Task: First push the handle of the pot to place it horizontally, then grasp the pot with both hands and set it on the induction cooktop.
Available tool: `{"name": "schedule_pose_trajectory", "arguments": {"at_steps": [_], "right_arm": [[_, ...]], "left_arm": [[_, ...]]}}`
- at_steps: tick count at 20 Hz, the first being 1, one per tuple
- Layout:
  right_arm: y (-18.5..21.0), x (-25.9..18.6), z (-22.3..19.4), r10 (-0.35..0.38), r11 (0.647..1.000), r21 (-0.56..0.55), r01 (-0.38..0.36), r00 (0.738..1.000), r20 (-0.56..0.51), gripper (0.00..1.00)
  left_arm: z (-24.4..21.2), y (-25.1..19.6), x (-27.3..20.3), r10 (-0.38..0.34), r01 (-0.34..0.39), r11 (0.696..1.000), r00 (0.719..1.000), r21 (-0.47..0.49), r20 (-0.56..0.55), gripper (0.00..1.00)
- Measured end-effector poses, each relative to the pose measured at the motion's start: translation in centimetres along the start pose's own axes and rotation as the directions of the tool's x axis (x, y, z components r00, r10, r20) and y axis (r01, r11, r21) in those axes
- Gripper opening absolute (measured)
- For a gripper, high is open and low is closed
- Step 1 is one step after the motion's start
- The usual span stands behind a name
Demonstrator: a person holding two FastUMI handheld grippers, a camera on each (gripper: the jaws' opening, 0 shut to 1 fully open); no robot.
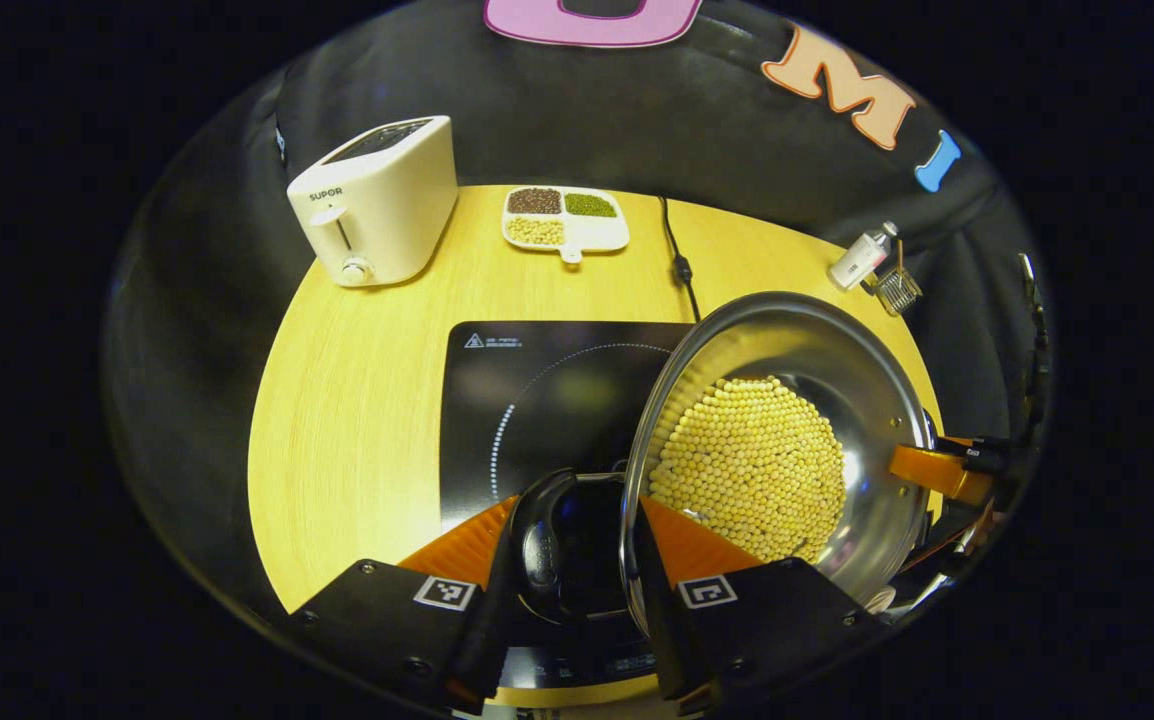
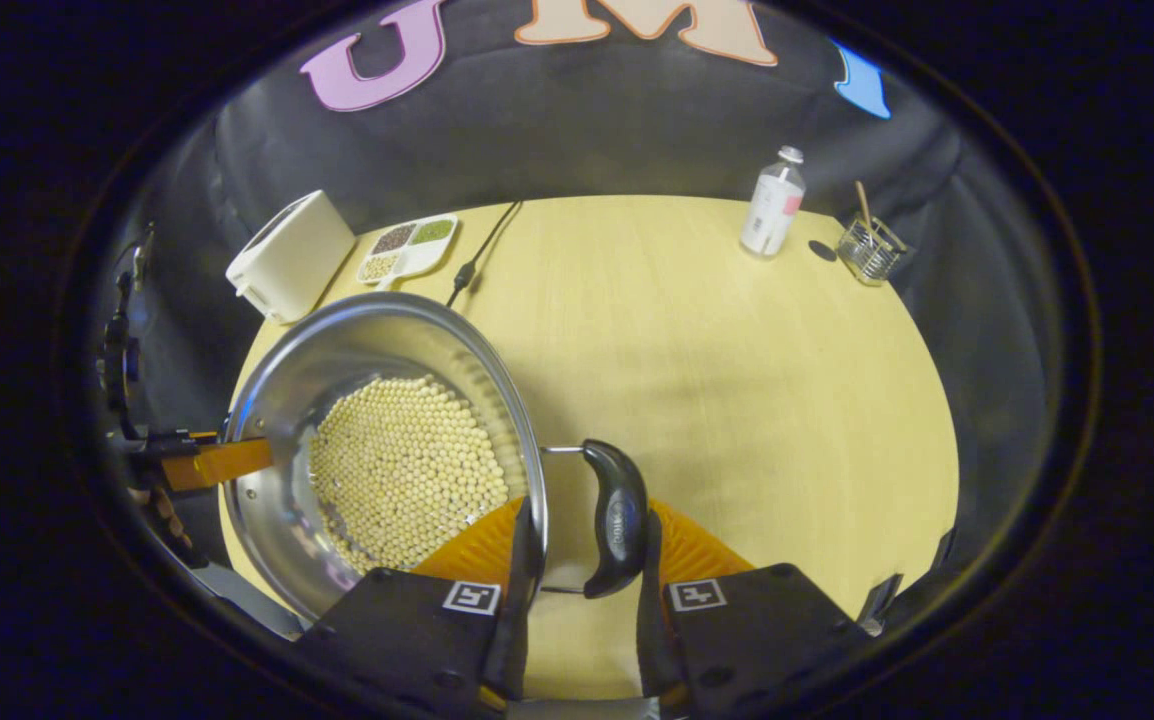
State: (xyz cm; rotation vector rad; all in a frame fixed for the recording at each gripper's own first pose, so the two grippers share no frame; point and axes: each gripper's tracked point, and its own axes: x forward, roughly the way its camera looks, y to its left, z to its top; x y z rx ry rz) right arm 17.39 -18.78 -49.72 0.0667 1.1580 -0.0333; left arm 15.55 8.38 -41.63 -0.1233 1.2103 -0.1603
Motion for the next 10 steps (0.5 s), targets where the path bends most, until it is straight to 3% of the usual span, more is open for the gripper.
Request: {"name": "schedule_pose_trajectory", "arguments": {"at_steps": [5,6,7,10], "right_arm": [[0.2,0.4,0.1,0.007,1.0,-0.004,-0.007,1.0,-0.017,0.46],[-0.1,0.5,0.0,0.004,1.0,-0.009,-0.005,1.0,-0.02,0.41],[-0.1,0.5,-0.1,0.004,1.0,-0.005,-0.004,1.0,-0.022,0.46],[-0.1,0.5,-0.3,0.006,1.0,0.008,-0.005,1.0,-0.022,0.46]], "left_arm": [[0.5,2.6,0.2,0.007,-0.007,1.0,1.0,0.006,0.006,0.6],[0.5,2.8,0.3,0.008,-0.008,1.0,1.0,0.01,-0.002,0.59],[0.8,3.1,0.3,0.01,-0.01,1.0,1.0,0.02,0.005,0.58],[1.6,4.1,0.6,0.015,-0.016,0.999,1.0,0.043,0.026,0.59]]}}
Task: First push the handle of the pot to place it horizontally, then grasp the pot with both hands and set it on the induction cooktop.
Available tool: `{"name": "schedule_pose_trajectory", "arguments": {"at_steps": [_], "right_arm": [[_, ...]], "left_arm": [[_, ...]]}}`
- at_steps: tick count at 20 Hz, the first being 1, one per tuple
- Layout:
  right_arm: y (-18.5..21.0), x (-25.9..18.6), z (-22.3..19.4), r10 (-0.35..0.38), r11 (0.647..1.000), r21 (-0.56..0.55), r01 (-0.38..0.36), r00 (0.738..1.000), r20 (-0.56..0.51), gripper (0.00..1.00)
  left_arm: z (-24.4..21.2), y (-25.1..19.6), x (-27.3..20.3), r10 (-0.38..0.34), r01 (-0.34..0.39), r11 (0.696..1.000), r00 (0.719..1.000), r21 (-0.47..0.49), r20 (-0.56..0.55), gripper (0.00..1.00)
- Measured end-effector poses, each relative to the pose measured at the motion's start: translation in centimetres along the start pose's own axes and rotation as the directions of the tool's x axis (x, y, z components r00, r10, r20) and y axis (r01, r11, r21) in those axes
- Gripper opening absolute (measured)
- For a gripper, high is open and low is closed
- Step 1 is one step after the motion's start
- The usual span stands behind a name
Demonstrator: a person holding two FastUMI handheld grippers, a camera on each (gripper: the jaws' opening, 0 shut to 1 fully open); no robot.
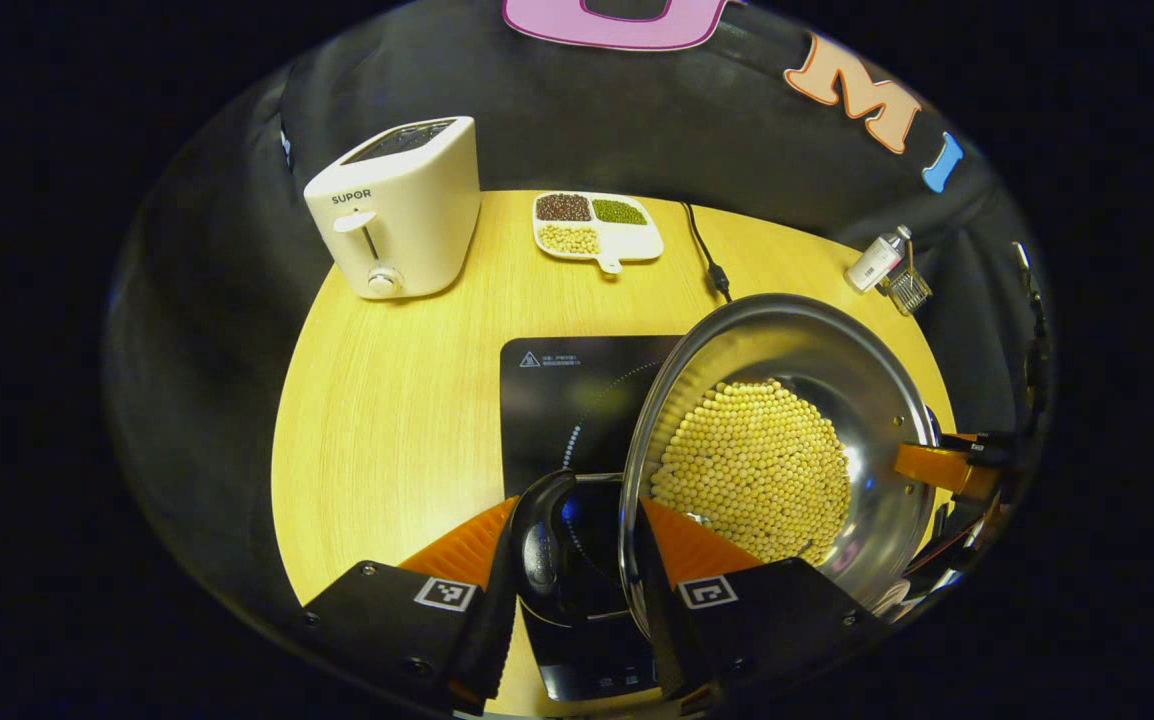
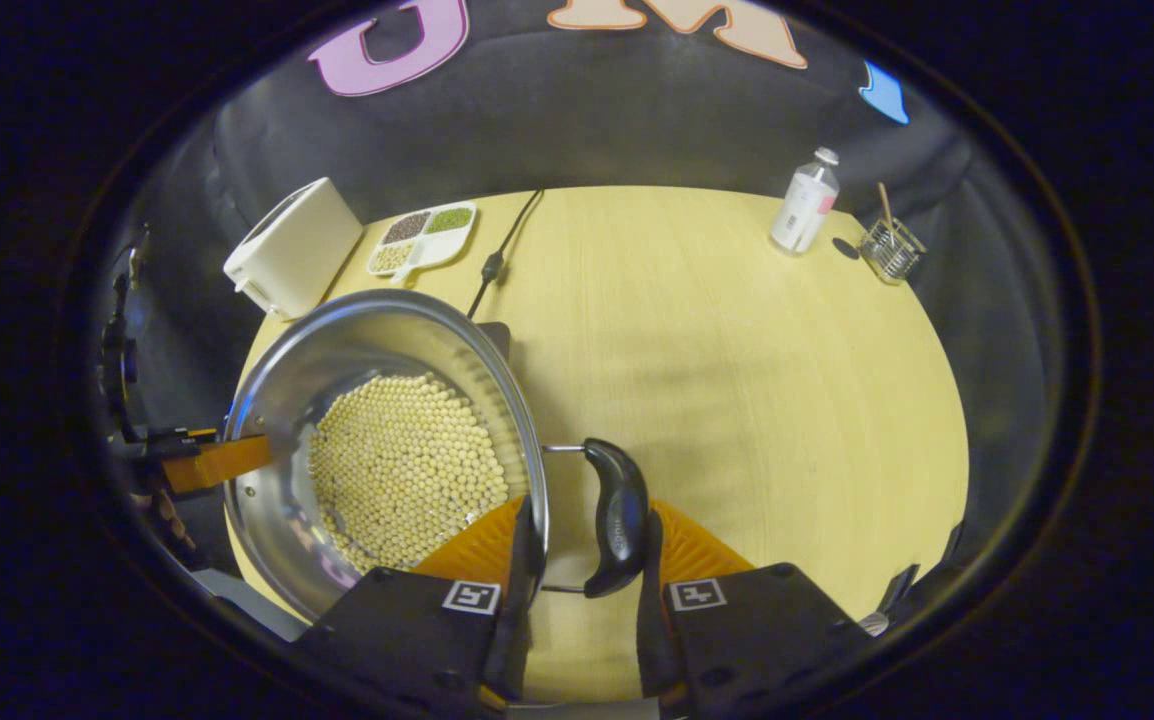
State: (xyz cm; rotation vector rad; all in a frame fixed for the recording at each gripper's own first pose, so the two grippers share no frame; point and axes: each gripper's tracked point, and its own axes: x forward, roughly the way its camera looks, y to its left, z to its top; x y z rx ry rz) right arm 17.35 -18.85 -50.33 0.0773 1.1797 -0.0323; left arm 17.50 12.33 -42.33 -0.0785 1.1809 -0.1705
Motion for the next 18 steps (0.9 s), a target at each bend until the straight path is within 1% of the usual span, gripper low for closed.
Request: {"name": "schedule_pose_trajectory", "arguments": {"at_steps": [1,2,3,6,7,8,12,13,14,17,18], "right_arm": [[0.0,0.0,0.0,0.002,1.0,0.003,-0.002,1.0,0.002,0.46],[0.0,0.0,0.1,0.005,1.0,0.005,-0.005,1.0,0.002,0.41],[-0.1,0.0,0.1,0.01,1.0,0.007,-0.01,1.0,0.003,0.46],[-0.7,-0.4,0.4,0.018,1.0,0.016,-0.019,1.0,0.008,0.46],[-0.9,-0.5,0.3,0.02,1.0,0.015,-0.02,1.0,0.013,0.41],[-1.5,-0.7,0.3,0.019,1.0,0.017,-0.019,1.0,0.017,0.46],[-1.4,-0.6,0.2,0.022,1.0,0.019,-0.022,1.0,0.016,0.46],[-1.4,-0.5,0.0,0.025,0.999,0.02,-0.025,1.0,0.013,0.41],[-1.4,-0.6,0.1,0.028,0.999,0.023,-0.028,1.0,0.013,0.47],[-1.4,-0.5,0.0,0.03,0.999,0.024,-0.03,0.999,0.013,0.47],[-1.4,-0.5,0.1,0.03,0.999,0.024,-0.03,0.999,0.013,0.43]], "left_arm": [[0.1,0.5,0.1,0.004,-0.004,1.0,1.0,0.007,0.004,0.59],[0.3,1.0,0.1,0.01,-0.01,1.0,1.0,0.011,0.013,0.59],[0.5,1.5,0.0,0.016,-0.016,1.0,1.0,0.016,0.021,0.6],[0.8,2.7,0.0,0.029,-0.031,0.999,0.999,0.037,0.04,0.6],[0.9,3.0,0.0,0.032,-0.034,0.999,0.998,0.038,0.046,0.6],[1.0,3.1,0.1,0.033,-0.034,0.999,0.998,0.037,0.049,0.61],[0.9,3.1,0.2,0.04,-0.042,0.998,0.999,0.046,0.033,0.65],[0.9,3.2,0.2,0.045,-0.046,0.998,0.998,0.048,0.032,0.65],[0.9,3.1,0.1,0.048,-0.049,0.997,0.998,0.051,0.03,0.66],[0.9,3.2,0.2,0.05,-0.051,0.997,0.998,0.065,0.025,0.67],[0.9,3.2,0.1,0.053,-0.055,0.996,0.998,0.066,0.023,0.67]]}}
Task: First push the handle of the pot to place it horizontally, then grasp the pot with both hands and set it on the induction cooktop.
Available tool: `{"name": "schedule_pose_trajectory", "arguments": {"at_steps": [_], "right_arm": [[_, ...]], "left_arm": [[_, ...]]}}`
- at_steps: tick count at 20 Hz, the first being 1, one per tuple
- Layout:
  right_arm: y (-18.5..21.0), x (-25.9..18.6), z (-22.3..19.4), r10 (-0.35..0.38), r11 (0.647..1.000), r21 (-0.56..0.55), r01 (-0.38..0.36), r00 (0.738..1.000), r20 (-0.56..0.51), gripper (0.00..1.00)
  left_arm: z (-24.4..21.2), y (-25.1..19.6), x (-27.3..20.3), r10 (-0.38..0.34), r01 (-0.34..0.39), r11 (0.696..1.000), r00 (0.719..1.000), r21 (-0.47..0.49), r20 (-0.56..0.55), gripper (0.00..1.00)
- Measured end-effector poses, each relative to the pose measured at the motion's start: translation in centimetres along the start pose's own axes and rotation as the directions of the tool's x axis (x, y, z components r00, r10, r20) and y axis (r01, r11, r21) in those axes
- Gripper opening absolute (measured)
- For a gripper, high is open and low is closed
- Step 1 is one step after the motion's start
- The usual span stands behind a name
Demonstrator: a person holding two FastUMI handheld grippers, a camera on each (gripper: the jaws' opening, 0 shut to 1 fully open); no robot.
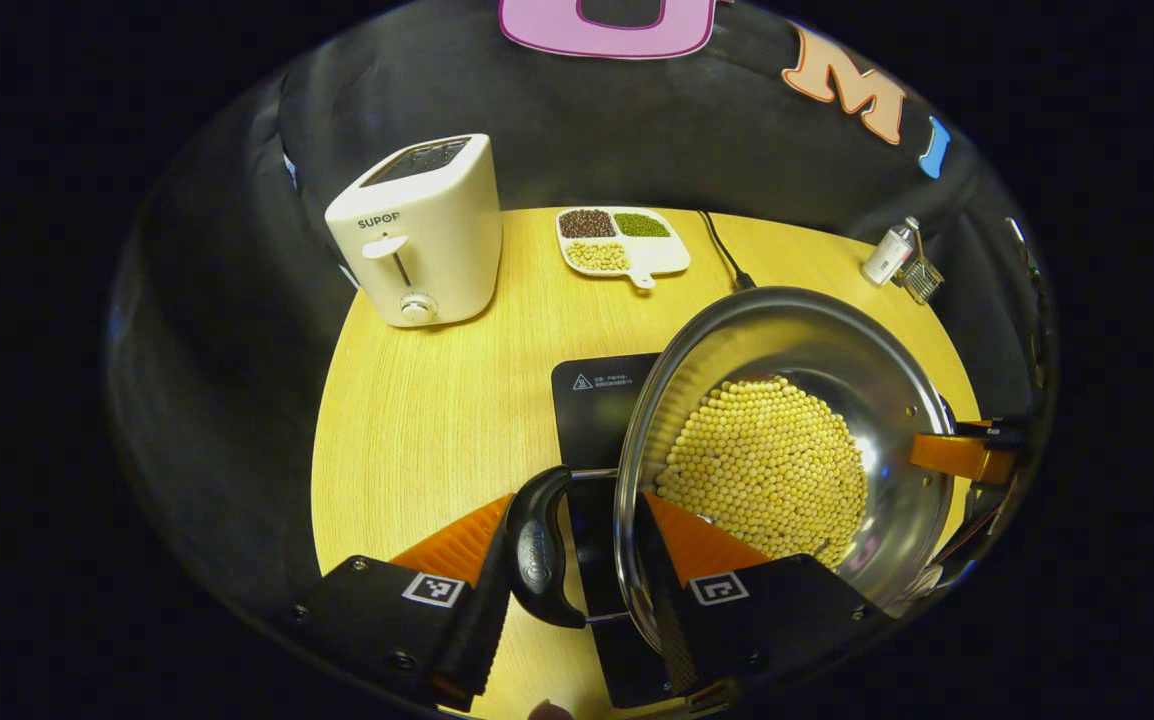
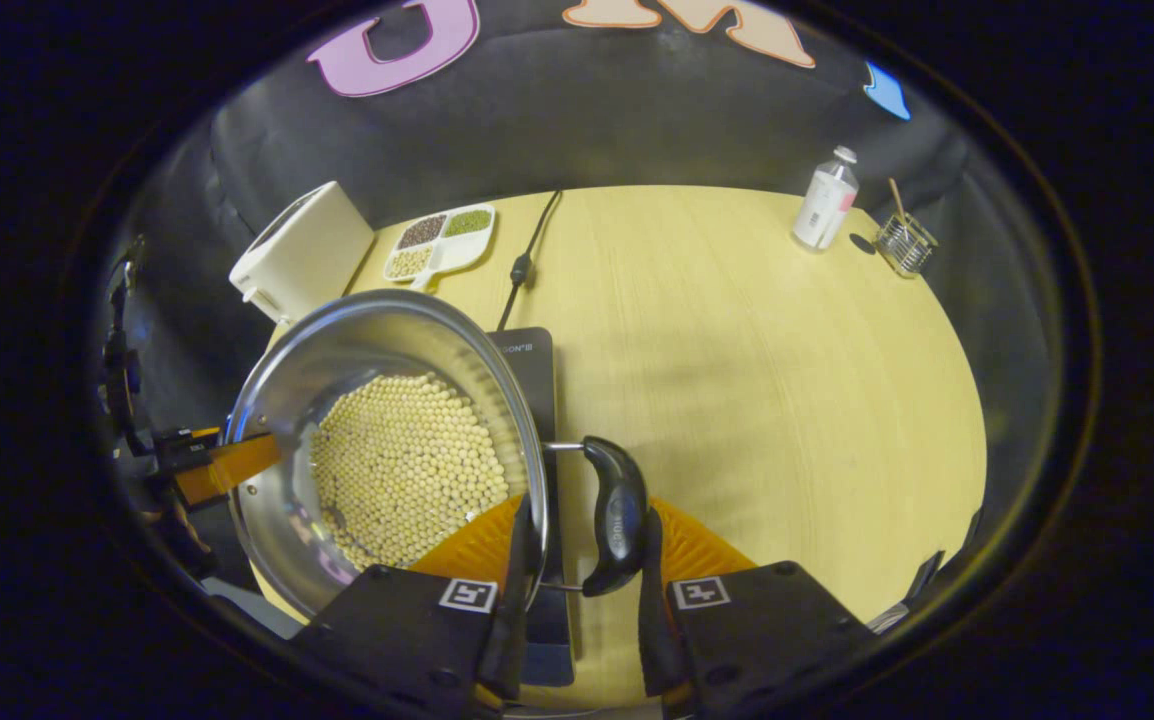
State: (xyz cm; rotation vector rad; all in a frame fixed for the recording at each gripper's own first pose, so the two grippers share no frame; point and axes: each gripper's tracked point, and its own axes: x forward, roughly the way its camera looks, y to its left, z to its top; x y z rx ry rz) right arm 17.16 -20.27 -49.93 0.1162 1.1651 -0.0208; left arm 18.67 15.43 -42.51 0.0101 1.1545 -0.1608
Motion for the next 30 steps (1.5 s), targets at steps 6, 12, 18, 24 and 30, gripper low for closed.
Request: {"name": "schedule_pose_trajectory", "arguments": {"at_steps": [6,12,18,24,30], "right_arm": [[-0.1,0.0,-0.1,0.004,1.0,-0.002,-0.004,1.0,-0.006,0.49],[0.3,-0.8,0.5,0.054,0.998,0.038,-0.055,0.998,0.026,0.55],[-0.6,-3.9,2.1,0.099,0.995,0.018,-0.101,0.989,0.109,0.82],[-3.8,-7.1,3.2,0.121,0.992,-0.053,-0.111,0.966,0.227,0.96],[-9.6,-11.0,2.9,0.178,0.982,-0.116,-0.149,0.932,0.316,0.95]], "left_arm": [[-0.2,0.1,-0.5,0.008,-0.008,1.0,1.0,-0.001,-0.01,0.68],[1.0,-0.4,-1.7,0.038,-0.039,0.999,0.999,0.036,0.032,0.78],[1.1,-0.7,-3.9,0.057,-0.056,0.998,0.995,-0.011,0.086,0.8],[3.4,-1.6,-8.7,0.162,-0.168,0.986,0.957,0.004,0.239,0.84],[1.0,-9.8,-12.1,0.137,-0.117,0.989,0.953,-0.088,0.271,0.84]]}}
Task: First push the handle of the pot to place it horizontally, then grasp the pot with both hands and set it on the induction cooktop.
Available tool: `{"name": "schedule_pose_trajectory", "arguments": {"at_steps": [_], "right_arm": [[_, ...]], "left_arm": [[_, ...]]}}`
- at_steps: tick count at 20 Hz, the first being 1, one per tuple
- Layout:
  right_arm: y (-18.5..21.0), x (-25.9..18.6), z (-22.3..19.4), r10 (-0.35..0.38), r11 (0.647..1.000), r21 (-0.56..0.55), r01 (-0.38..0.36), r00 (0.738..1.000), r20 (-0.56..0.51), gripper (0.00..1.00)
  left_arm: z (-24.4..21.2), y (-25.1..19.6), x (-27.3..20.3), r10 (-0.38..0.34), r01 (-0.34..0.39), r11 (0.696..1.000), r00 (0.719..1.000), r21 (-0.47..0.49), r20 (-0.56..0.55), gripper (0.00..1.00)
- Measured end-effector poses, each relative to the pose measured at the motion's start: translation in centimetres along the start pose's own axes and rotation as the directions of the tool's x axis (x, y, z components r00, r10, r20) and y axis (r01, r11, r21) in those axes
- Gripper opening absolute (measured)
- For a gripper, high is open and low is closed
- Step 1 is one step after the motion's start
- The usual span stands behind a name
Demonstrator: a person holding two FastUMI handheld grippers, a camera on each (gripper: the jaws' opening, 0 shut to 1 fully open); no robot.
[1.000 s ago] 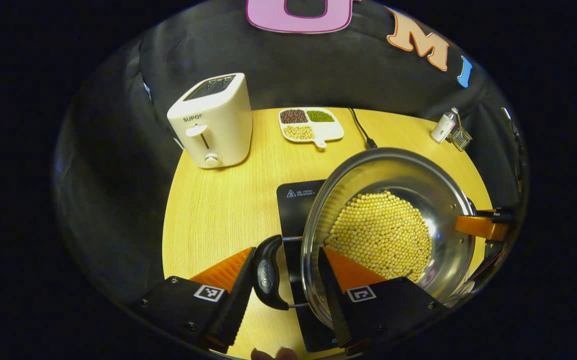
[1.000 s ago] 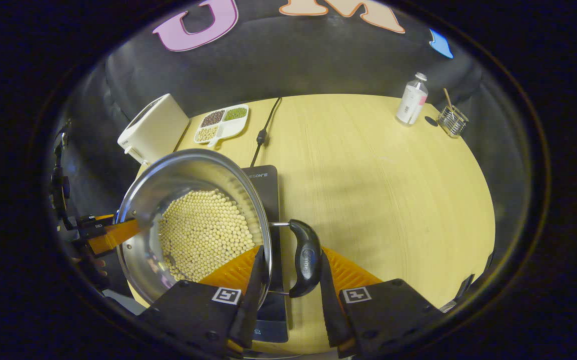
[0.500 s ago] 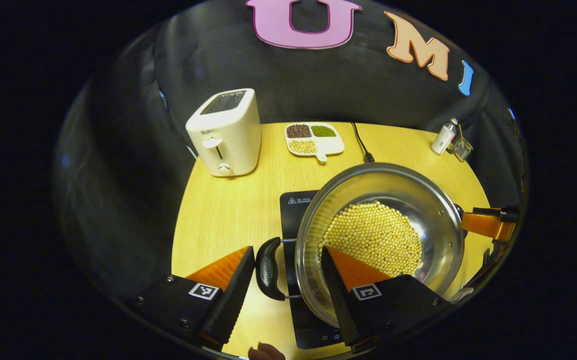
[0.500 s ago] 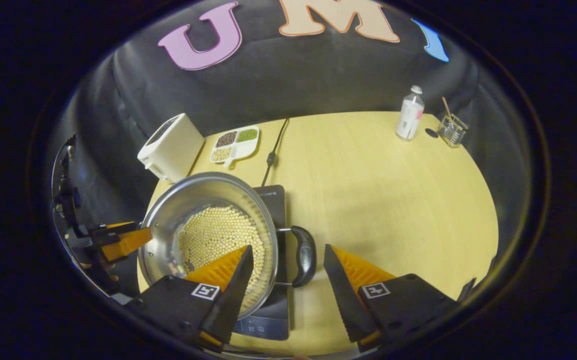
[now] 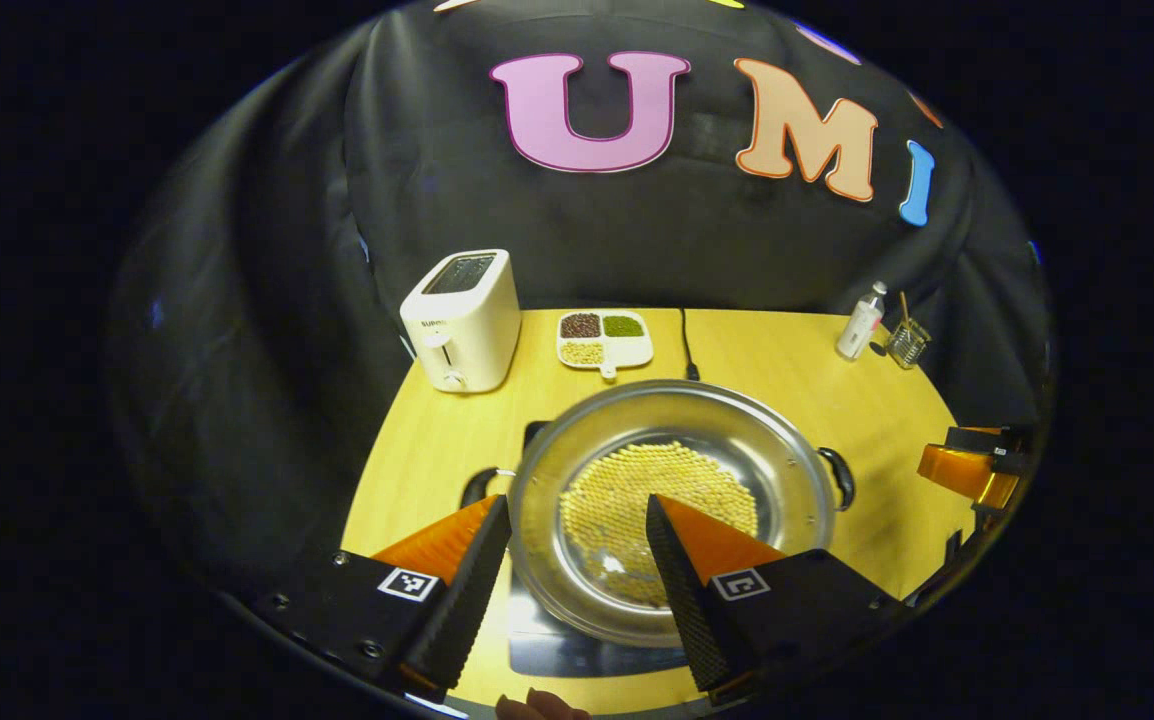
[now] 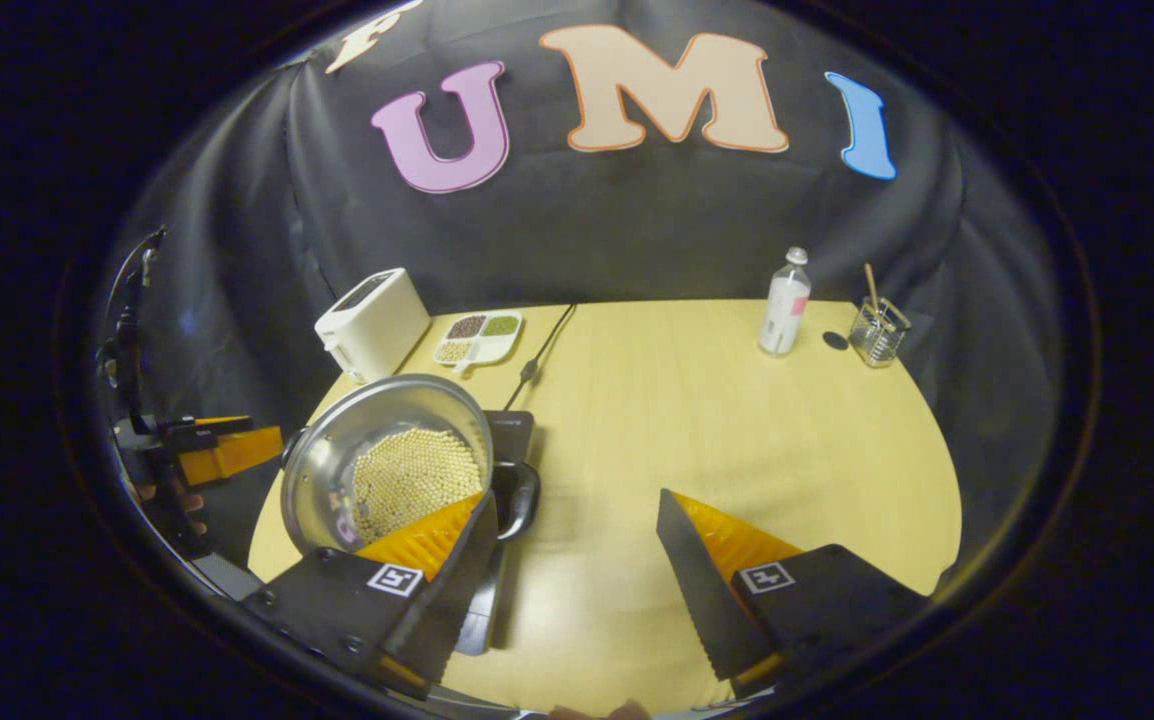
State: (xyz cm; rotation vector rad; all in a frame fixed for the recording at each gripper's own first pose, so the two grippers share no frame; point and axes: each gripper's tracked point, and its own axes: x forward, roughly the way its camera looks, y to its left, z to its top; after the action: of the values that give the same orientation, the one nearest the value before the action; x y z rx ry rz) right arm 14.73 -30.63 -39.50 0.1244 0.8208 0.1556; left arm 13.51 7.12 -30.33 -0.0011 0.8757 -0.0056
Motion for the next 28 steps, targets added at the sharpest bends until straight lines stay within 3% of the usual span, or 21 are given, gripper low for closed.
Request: {"name": "schedule_pose_trajectory", "arguments": {"at_steps": [8,12,20,21,22,24,28], "right_arm": [[-7.8,-4.7,-6.2,0.028,0.999,0.03,-0.029,1.0,0.009,0.95],[-10.8,-7.6,-7.7,0.025,0.998,0.056,-0.027,0.999,0.046,0.95],[-12.7,-15.3,-1.1,-0.038,0.997,0.079,0.02,0.972,0.233,0.98],[-12.4,-16.3,-0.4,-0.047,0.997,0.077,0.029,0.969,0.242,0.94],[-11.7,-17.4,0.6,-0.042,0.997,0.077,0.022,0.963,0.265,0.97],[-10.7,-19.6,3.4,-0.045,0.998,0.061,0.027,0.944,0.328,0.94],[-8.8,-24.2,7.3,-0.05,0.998,0.043,0.035,0.9,0.432,0.94]], "left_arm": [[-7.9,-10.5,-6.0,-0.01,0.012,0.999,0.999,0.048,-0.038,0.84],[-8.5,-14.2,-8.5,-0.03,0.029,0.999,0.999,0.046,0.022,0.84],[-0.5,-16.9,-14.6,-0.085,0.08,0.996,0.959,0.027,0.271,0.86],[0.8,-16.8,-15.9,-0.089,0.084,0.996,0.953,0.029,0.288,0.84],[2.4,-17.0,-17.3,-0.106,0.103,0.994,0.935,0.028,0.339,0.84],[5.2,-17.3,-19.8,-0.128,0.13,0.991,0.902,0.022,0.413,0.83],[8.3,-17.5,-23.2,-0.146,0.142,0.989,0.862,0.046,0.485,0.85]]}}
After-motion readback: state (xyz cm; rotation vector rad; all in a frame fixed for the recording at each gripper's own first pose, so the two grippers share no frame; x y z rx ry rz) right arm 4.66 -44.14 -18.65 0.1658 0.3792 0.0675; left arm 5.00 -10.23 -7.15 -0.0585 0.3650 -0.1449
